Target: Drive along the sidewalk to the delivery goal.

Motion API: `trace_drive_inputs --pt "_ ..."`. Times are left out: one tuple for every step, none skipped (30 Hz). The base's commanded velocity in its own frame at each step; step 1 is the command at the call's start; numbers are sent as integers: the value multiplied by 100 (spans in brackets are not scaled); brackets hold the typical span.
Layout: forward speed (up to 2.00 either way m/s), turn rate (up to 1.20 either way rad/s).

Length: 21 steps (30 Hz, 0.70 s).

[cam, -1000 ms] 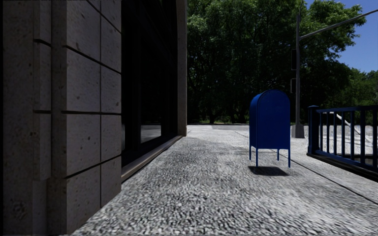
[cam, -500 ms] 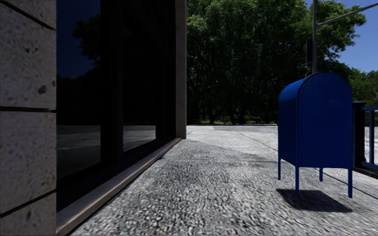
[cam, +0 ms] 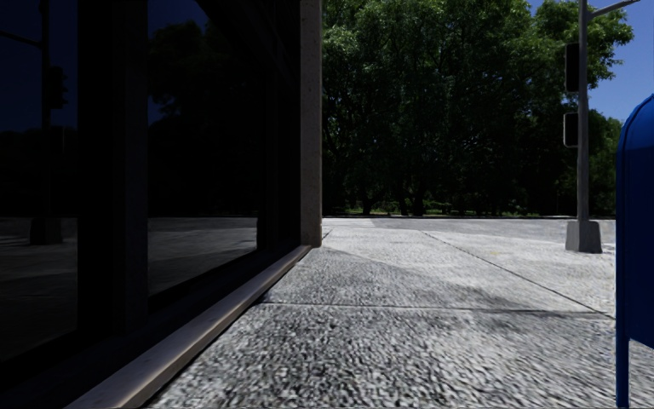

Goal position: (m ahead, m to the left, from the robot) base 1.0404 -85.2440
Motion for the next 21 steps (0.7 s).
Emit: trace_drive_inputs --pt "200 -21" --pt "200 -21" --pt "200 -23" --pt "200 -24" --pt "200 -24" --pt "200 -24" --pt "200 -25" --pt "200 -25" --pt "192 -26" --pt "182 -31" --pt "170 -34" --pt "166 -35" --pt "166 -35" --pt "165 -36" --pt "164 -38" --pt "164 -41" --pt "164 -44" --pt "163 -45" --pt "163 -45" --pt "163 -46" --pt "163 -46"
